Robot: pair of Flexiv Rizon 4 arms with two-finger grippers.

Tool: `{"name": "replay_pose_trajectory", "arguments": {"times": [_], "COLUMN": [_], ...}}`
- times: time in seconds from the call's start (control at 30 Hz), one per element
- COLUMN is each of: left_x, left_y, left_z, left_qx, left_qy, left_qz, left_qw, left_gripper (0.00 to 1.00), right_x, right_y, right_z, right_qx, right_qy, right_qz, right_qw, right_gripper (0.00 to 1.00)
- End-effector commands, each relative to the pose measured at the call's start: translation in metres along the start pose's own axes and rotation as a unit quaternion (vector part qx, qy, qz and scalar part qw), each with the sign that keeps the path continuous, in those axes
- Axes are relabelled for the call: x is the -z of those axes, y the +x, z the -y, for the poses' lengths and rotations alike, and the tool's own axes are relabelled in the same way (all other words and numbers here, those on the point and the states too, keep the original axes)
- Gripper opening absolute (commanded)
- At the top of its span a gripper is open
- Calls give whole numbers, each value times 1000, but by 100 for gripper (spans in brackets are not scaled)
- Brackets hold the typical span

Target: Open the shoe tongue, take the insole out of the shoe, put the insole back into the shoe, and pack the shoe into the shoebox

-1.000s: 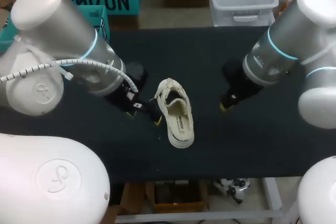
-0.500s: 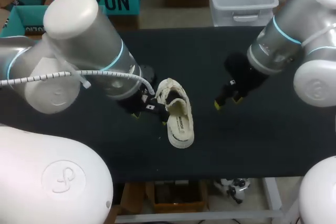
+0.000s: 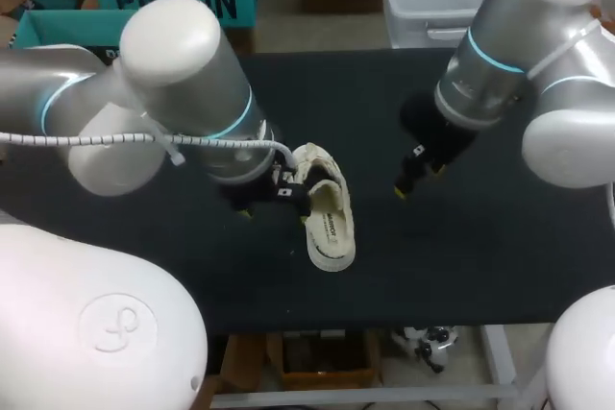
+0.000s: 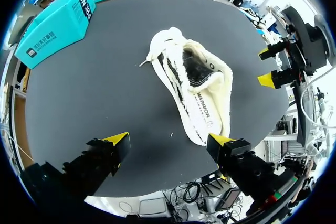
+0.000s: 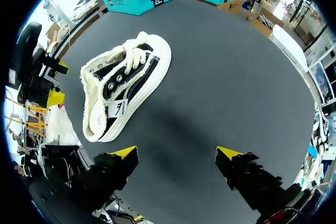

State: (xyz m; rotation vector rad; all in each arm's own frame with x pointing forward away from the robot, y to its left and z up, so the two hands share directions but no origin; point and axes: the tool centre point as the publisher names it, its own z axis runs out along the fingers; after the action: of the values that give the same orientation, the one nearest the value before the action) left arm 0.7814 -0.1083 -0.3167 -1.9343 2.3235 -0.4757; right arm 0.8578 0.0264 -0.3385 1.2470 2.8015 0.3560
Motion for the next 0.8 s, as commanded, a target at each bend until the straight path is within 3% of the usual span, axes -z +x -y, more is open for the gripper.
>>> {"name": "replay_pose_trajectory", "arguments": {"times": [0.03, 0.33, 0.6, 0.7, 0.73, 0.77, 0.8], "left_x": [-38, -61, -71, -75, -75, -77, -77], "left_y": [12, 17, 22, 22, 22, 22, 22], "left_z": [9, 21, 34, 41, 42, 45, 47], "left_qx": [14, 58, 101, 118, 119, 123, 128], "left_qy": [-4, 11, 23, 26, 26, 25, 27], "left_qz": [21, 25, 21, 21, 20, 17, 16], "left_qw": [1000, 998, 994, 992, 992, 992, 991], "left_gripper": [100, 100, 100, 79, 79, 65, 60], "right_x": [-5, -3, -4, -6, -6, -7, -7], "right_y": [-8, -37, -55, -61, -61, -64, -65], "right_z": [3, 1, -5, -7, -8, -9, -9], "right_qx": [22, 100, 179, 197, 199, 203, 207], "right_qy": [-8, -19, -24, -20, -20, -17, -17], "right_qz": [5, 42, 64, 67, 69, 68, 66], "right_qw": [1000, 994, 981, 978, 977, 977, 976], "right_gripper": [100, 100, 100, 100, 100, 100, 100]}}
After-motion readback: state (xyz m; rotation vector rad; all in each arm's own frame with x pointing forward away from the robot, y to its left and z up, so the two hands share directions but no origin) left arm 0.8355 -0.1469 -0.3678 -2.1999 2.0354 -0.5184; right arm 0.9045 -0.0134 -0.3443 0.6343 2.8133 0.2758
